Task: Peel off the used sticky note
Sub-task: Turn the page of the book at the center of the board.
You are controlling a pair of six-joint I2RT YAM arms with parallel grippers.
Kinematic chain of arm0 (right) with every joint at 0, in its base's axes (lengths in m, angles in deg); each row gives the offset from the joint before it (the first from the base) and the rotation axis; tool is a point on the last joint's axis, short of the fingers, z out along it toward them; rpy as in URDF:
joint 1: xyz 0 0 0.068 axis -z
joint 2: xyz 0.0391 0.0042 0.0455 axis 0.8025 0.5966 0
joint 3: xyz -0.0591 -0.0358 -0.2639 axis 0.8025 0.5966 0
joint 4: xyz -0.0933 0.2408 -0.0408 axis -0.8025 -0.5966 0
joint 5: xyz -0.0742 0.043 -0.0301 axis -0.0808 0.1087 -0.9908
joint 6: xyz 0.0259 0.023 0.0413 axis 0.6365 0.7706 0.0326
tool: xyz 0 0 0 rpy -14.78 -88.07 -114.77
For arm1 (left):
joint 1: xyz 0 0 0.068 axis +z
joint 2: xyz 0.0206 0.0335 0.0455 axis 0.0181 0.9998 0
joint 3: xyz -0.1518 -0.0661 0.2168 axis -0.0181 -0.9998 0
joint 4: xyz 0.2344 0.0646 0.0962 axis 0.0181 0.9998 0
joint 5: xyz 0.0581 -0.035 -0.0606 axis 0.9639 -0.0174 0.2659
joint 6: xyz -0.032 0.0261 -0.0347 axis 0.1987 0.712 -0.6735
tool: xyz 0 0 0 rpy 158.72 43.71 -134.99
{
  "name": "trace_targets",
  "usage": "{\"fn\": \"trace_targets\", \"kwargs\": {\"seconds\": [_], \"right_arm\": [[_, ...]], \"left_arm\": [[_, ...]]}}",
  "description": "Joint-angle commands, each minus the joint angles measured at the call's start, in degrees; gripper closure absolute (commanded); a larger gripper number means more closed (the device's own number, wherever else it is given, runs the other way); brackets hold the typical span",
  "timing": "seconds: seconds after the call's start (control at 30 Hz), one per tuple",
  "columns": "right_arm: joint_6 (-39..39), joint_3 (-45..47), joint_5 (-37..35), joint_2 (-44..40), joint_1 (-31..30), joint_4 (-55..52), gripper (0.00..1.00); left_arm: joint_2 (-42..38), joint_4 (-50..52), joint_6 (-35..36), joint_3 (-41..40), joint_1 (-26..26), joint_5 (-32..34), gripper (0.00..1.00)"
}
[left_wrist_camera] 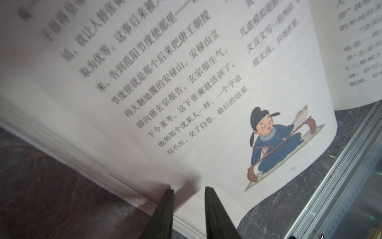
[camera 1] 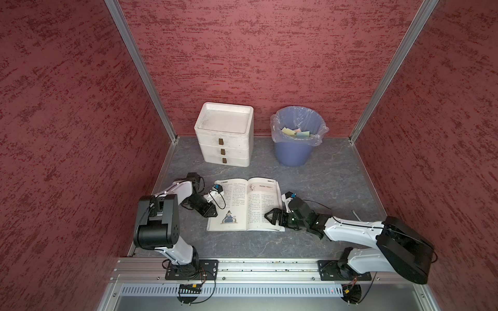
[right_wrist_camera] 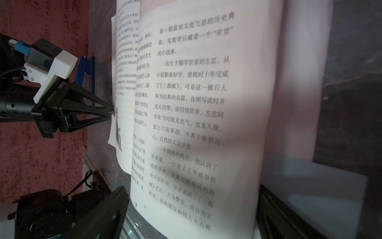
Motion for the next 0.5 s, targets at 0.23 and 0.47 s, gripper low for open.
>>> {"fn": "trace_targets", "kwargs": {"seconds": [0.23,0.47], "right_arm": [[0.7,-4.4,4.7,1.7,-0.4,4.8,0.02],[-1.3,-9.9,3.0,0.8,-4.1,0.2,0.02]], "left_arm": [[1.5,-1.8,0.2,-0.3,-0.4,1.5,0.71],[0.5,-0.9,0.4,0.1,0.0,1.1,0.72]]}}
